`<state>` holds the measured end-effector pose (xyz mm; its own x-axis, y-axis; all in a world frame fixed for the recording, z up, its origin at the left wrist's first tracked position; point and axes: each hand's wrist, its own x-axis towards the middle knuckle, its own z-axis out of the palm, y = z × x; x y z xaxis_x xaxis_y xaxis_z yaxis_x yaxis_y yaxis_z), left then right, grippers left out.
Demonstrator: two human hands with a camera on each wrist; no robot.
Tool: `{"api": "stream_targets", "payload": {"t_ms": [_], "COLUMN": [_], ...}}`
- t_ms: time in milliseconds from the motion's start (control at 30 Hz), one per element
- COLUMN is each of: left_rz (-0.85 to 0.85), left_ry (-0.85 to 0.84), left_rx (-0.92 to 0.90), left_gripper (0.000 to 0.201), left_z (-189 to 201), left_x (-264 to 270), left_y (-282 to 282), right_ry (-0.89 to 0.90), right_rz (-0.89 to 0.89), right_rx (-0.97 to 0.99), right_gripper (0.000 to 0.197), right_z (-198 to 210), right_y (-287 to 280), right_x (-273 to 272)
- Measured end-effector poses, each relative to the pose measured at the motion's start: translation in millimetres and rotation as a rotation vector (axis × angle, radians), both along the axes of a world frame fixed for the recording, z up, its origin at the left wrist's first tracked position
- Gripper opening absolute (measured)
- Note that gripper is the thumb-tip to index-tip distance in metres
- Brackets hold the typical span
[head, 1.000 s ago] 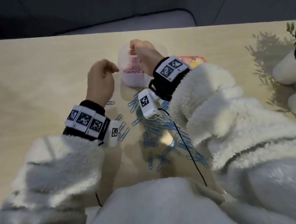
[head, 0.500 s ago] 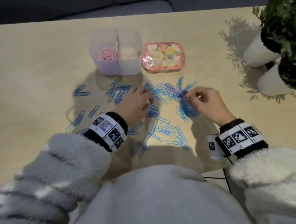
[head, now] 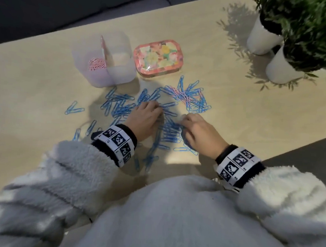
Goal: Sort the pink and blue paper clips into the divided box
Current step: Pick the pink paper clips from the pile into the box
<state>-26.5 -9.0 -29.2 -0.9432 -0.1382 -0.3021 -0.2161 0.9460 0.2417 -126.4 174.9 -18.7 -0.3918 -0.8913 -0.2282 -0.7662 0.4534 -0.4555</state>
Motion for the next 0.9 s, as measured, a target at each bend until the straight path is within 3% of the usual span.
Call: {"api": "stream_targets", "payload": {"t_ms": [167, 367, 533, 633, 767, 900], "left_rz": [0.028, -0.097, -0.125, -0.125, -0.062, 0.047], "left_ry": [0.019, -0.008, 0.0, -0.003, 0.064, 0.134], "left_rx": [-0.025, -0.001, -0.025, -0.045, -0.038, 0.051], "left_gripper": [0.043, 0.055, 0.044, 0.039, 0.025, 0.022], "left_z": [13, 6, 1, 3, 15, 20], "left_x": [-6, -29, -11, 1, -14, -52], "left_y": [2, 25, 29, 25, 14, -6], "right_ry": [0.123, 0.171, 0.112, 0.146, 0.016, -0.022], "right_rz": [-0.315, -0.02, -0.287, -0.268, -0.165, -0.32], "right_rx": [-0.056, 0.041, -0.063, 0.014, 0.054, -0.057], "right_gripper": [0.029, 0.026, 0.031, 0.022, 0.023, 0.016], "right_z": [-6, -11, -2, -6, -8, 1], "right_y": [11, 2, -5, -3, 1, -18], "right_x": [-26, -6, -30, -41, -32, -47]}}
